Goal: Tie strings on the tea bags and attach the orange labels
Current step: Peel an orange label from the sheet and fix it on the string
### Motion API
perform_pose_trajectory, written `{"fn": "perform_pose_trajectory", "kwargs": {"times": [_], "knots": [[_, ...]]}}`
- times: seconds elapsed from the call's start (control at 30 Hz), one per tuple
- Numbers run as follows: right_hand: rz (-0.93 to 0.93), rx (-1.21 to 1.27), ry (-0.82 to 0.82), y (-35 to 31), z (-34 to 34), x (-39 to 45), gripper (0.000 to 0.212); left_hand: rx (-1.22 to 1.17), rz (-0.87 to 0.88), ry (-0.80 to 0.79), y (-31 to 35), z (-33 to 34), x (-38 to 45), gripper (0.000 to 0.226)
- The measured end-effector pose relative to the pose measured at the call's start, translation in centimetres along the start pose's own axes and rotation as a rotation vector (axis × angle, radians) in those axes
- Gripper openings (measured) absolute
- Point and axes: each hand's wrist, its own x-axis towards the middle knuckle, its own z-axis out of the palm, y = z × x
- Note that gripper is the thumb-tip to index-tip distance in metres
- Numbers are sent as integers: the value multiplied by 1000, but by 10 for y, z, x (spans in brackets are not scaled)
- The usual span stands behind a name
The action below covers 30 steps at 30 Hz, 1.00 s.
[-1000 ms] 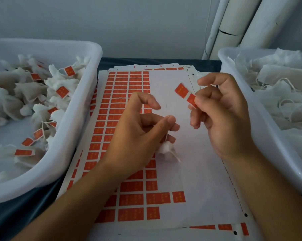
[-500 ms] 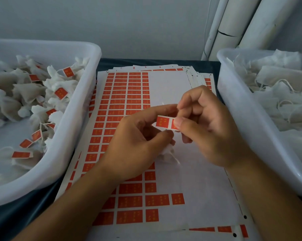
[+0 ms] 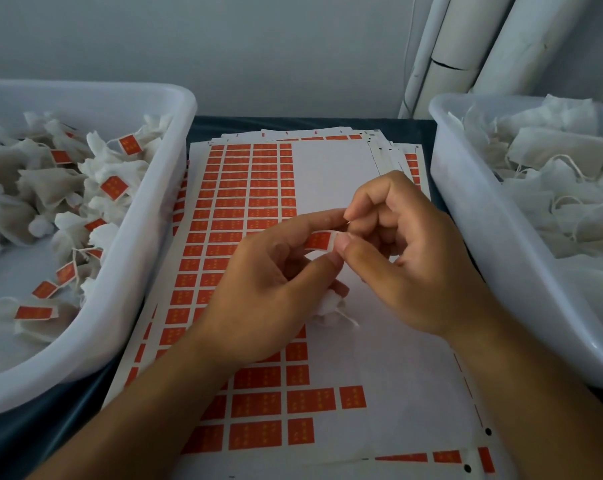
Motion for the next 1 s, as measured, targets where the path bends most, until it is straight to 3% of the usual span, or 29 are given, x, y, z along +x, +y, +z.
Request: {"fn": "perform_pose_trajectory", "kwargs": {"times": [0.37, 0.7, 1.0], "knots": [[5, -134, 18, -4, 0, 0, 18, 70, 11, 48, -1, 3, -1, 54], [76, -373, -9, -1, -3, -3, 43, 119, 20, 49, -1, 4, -2, 57], [39, -163, -4, -4, -6, 0, 5, 114, 38, 86, 3, 7, -2, 54]]}}
